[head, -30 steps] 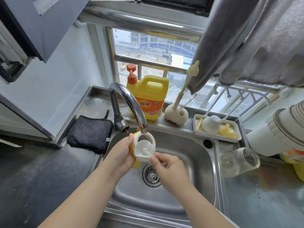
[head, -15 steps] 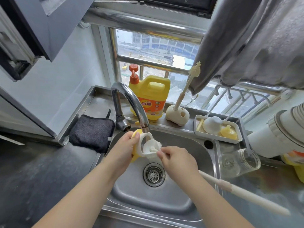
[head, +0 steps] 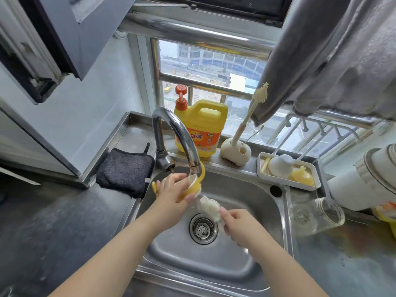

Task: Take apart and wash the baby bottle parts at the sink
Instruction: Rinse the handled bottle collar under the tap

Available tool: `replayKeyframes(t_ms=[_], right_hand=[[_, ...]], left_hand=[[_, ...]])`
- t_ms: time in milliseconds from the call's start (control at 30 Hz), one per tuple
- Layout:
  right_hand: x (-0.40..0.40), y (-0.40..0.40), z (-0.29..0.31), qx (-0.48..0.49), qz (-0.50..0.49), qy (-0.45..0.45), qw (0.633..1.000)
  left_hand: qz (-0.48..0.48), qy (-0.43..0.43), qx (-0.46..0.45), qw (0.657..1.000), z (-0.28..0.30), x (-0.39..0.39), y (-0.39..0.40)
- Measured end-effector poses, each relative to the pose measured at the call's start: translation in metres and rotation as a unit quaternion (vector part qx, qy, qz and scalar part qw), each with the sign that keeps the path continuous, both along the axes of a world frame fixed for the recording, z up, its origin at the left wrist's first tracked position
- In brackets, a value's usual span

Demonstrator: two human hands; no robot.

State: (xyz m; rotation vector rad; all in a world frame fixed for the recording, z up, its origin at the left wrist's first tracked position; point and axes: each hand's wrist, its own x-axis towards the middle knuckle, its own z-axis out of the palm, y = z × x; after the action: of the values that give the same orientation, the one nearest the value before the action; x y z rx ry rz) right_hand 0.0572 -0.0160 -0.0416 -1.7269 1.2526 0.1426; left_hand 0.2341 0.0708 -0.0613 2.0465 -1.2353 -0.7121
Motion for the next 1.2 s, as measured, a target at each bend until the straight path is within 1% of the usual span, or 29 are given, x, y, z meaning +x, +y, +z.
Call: replayKeyframes(t_ms=[67,100,167,300,400,533,600,633,667,700,733,767,800,833,900,933,967,1033,1100,1200], right_hand=[[-0.003,-0.006,0.001,-0.001,-0.041,-0.017,0.999],[-0.001,-0.009,0.003,-0.010,-0.057,-0.032,0.998],[0.009,-0.014,0.009,-0.029,-0.067,-0.054,0.996],[0.036,-0.019,0.010,-0.027,-0.102,-0.083,0.991],[0.045,-0.016,0.006,-0.038,-0.088,-0.070,0.993],[0.044,-0.009,0.009,0.000,-0.037,-0.044,0.998],[0.042,-0.008,0.014,0.013,-0.021,-0.034,0.999],[0.042,-0.008,0.016,0.012,-0.016,-0.032,0.999],[0.042,-0.008,0.017,0.007,-0.016,-0.033,0.999],[0.041,-0.009,0.019,0.003,-0.019,-0.036,0.999],[0.040,-0.009,0.021,0.002,-0.025,-0.041,0.999],[0.040,-0.010,0.022,0.002,-0.032,-0.044,0.999],[0.040,-0.011,0.023,0.000,-0.038,-0.042,0.998],[0.040,-0.011,0.023,-0.002,-0.043,-0.040,0.998],[0.039,-0.011,0.022,-0.001,-0.056,-0.042,0.998],[0.038,-0.011,0.021,-0.003,-0.065,-0.045,0.997],[0.037,-0.010,0.019,-0.008,-0.070,-0.046,0.996],[0.035,-0.008,0.015,-0.028,-0.064,-0.033,0.997],[0.033,-0.005,0.013,-0.044,-0.047,-0.023,0.998],[0.031,0.001,0.010,-0.037,-0.007,-0.011,0.999]], left_hand=[[-0.038,-0.090,-0.048,0.994,-0.009,0.005,0.005],[-0.069,-0.113,-0.069,0.989,-0.014,0.005,0.008],[-0.106,-0.137,-0.081,0.981,-0.021,0.007,0.015],[-0.132,-0.241,-0.112,0.955,-0.028,0.010,0.021],[-0.130,-0.253,-0.125,0.950,-0.025,0.010,0.026],[-0.112,-0.265,-0.135,0.948,-0.025,0.013,0.035],[-0.081,-0.259,-0.155,0.950,-0.026,0.013,0.037],[-0.055,-0.234,-0.155,0.958,-0.026,0.012,0.037],[-0.018,-0.185,-0.150,0.971,-0.024,0.010,0.037],[0.026,-0.113,-0.140,0.983,-0.020,0.008,0.036],[0.070,-0.029,-0.130,0.989,-0.017,0.005,0.035],[0.110,0.055,-0.119,0.985,-0.012,0.002,0.033],[0.148,0.134,-0.106,0.974,-0.007,-0.001,0.030],[0.184,0.212,-0.095,0.955,-0.004,-0.004,0.027],[0.256,0.341,-0.062,0.902,-0.001,-0.008,0.018],[0.274,0.388,-0.039,0.879,0.001,-0.009,0.013],[0.279,0.407,-0.018,0.870,0.002,-0.010,0.009],[0.282,0.394,0.006,0.875,0.004,-0.009,0.003],[0.298,0.387,0.014,0.872,0.003,-0.008,-0.001],[0.302,0.384,0.018,0.872,0.004,-0.009,-0.005]])
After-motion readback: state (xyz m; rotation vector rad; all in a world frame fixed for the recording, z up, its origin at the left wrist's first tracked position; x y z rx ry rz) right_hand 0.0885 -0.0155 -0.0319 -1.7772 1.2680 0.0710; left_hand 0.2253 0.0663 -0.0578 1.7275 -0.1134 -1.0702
